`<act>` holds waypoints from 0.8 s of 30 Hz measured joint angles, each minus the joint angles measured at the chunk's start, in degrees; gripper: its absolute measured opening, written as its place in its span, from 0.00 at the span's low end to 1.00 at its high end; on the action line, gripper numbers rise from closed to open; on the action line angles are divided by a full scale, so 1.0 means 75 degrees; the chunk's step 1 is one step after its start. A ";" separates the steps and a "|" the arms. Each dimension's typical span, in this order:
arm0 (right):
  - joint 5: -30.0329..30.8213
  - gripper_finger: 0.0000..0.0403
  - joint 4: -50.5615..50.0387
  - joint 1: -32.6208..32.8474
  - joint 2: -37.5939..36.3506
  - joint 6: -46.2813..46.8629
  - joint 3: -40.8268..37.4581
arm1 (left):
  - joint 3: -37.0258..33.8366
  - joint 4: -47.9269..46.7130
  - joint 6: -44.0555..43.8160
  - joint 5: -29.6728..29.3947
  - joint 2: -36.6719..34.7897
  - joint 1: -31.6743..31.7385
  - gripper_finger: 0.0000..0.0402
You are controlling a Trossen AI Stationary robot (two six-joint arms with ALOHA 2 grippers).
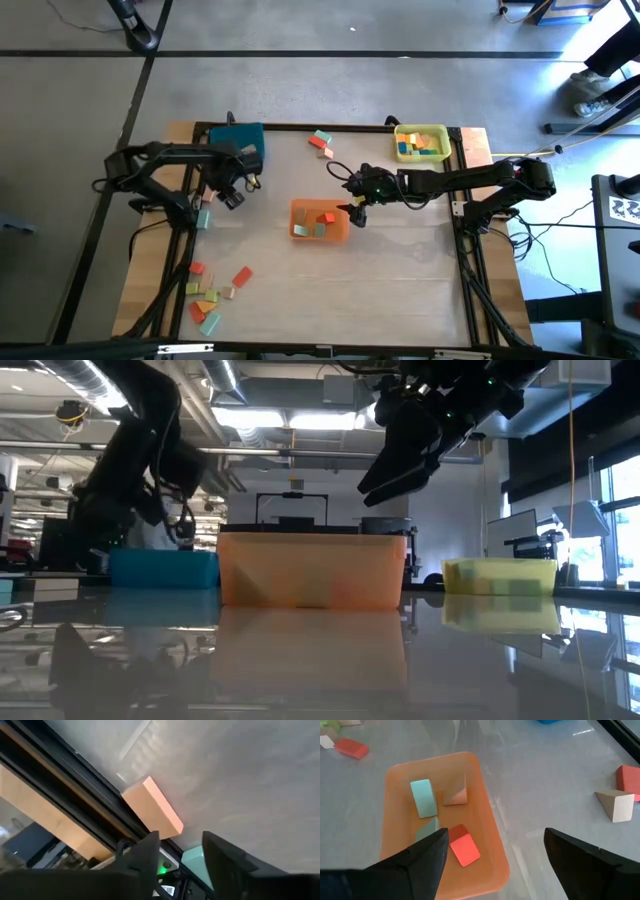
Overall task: Sort blocks by size
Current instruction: Put the blue rectangular block into the blue bin
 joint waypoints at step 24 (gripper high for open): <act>-0.0003 0.81 0.0000 0.0000 0.0003 0.0177 0.0003 | -0.0347 0.0432 0.0959 -0.0499 0.2018 -0.0266 0.01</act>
